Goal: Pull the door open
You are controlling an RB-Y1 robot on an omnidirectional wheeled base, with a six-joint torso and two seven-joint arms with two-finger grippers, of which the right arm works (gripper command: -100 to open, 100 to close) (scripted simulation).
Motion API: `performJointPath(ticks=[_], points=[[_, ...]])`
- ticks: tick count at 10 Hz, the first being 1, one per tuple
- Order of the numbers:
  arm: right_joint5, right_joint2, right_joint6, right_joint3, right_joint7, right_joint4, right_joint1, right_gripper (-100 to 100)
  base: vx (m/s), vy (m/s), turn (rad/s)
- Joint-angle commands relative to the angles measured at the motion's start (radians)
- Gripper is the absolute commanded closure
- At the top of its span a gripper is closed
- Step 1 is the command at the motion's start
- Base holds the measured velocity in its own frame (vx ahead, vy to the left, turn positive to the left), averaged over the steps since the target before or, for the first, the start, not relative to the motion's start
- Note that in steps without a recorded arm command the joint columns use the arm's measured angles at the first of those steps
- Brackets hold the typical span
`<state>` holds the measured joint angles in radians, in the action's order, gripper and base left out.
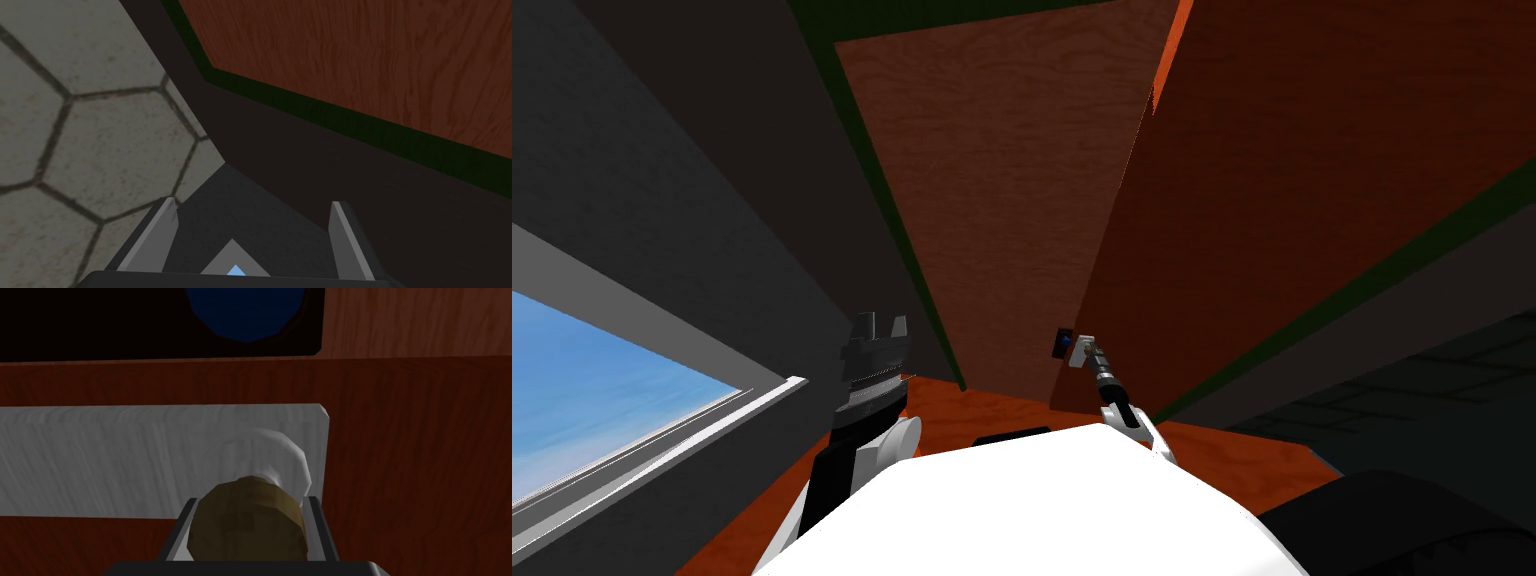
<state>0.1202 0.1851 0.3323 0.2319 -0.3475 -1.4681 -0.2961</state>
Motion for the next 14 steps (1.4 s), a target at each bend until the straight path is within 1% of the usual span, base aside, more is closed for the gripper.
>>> performJointPath(ticks=[1,2,5,6,7,8,11,12,13,14], points=[[-0.001,0.002,0.0,0.005,-0.001,-0.001,-0.001,100,0.0,0.0,0.0],[-0.003,0.008,-0.002,0.016,-0.002,0.007,-0.018,100,-0.116,-0.012,-0.052],[-0.007,0.025,0.0,0.034,-0.011,0.013,-0.045,100,-0.205,-0.064,-0.076],[0.0,0.018,0.014,0.009,-0.014,-0.001,-0.043,-100,-0.225,0.017,0.092],[0.002,0.019,0.019,-0.004,-0.02,-0.011,-0.048,-100,-0.222,0.039,0.106],[0.006,0.022,0.027,-0.024,-0.031,-0.027,-0.057,-100,-0.216,0.046,0.138],[0.013,0.028,0.043,-0.064,-0.052,-0.058,-0.075,-100,-0.198,0.023,0.08],[0.011,0.029,0.041,-0.055,-0.048,-0.047,-0.069,-100,-0.086,0.003,0.011],[0.005,0.03,0.034,-0.031,-0.038,-0.02,-0.06,-100,0.07,-0.073,-0.11],[0.004,0.03,0.033,-0.028,-0.036,-0.015,-0.056,-100,0.157,-0.113,-0.058]])
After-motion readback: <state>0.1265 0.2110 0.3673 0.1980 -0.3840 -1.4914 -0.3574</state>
